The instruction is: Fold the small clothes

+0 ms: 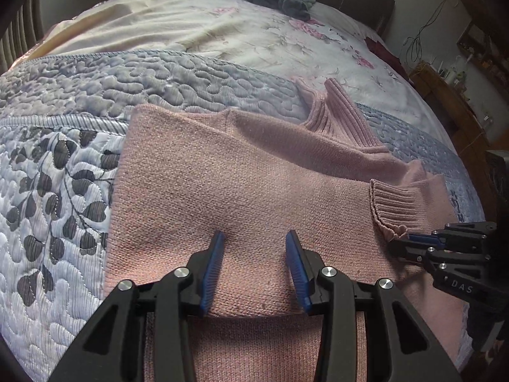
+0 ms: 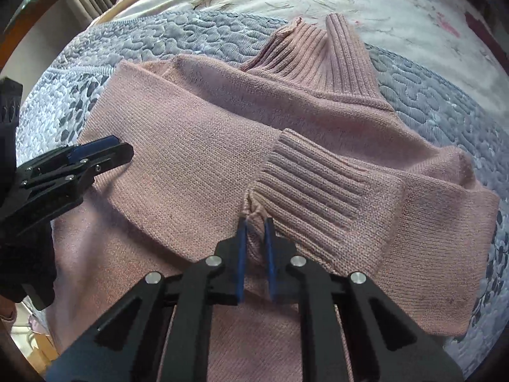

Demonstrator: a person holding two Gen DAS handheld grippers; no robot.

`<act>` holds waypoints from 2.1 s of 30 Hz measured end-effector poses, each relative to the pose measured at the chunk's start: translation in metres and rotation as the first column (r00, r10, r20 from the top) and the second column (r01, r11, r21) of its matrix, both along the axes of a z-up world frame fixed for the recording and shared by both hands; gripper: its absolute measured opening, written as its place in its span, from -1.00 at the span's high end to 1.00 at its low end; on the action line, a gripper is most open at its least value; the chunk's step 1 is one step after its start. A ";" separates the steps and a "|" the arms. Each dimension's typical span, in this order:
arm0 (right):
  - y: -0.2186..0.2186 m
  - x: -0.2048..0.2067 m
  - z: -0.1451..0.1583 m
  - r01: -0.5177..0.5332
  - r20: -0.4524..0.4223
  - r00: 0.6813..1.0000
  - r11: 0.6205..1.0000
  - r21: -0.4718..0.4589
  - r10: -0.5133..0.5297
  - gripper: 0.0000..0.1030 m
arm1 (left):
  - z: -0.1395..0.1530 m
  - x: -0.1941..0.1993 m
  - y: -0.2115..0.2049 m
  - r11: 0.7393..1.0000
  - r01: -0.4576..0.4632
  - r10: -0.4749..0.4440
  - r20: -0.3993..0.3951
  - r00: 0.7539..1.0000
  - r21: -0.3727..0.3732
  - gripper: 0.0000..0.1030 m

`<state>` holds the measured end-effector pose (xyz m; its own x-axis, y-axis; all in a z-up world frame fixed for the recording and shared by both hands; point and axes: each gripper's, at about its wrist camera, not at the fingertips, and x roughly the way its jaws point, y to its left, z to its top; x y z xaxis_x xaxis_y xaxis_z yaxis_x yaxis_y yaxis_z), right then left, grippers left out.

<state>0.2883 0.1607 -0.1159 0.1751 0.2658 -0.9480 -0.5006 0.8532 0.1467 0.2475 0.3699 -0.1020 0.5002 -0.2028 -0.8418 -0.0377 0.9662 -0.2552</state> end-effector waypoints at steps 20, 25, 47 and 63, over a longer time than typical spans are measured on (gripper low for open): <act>-0.199 -0.001 0.020 0.319 -0.070 0.946 0.946 0.056 -0.315 0.77 | -0.005 0.003 -0.011 0.998 0.008 -0.008 0.014 1.000 0.059 0.06; -0.202 -0.005 0.032 0.327 -0.002 0.945 0.942 0.069 -0.328 0.71 | 0.011 0.003 -0.016 0.998 0.004 -0.005 0.018 1.000 0.060 0.05; -0.146 0.060 0.023 0.253 -0.049 0.967 0.949 0.187 -0.248 0.50 | 0.022 0.033 -0.033 0.993 0.110 -0.113 0.071 0.991 0.038 -0.06; -0.050 0.230 -0.012 0.256 -0.207 0.957 0.932 0.255 -0.205 -0.04 | 0.001 0.216 -0.060 0.993 0.117 -0.119 -0.069 0.991 -0.030 -0.24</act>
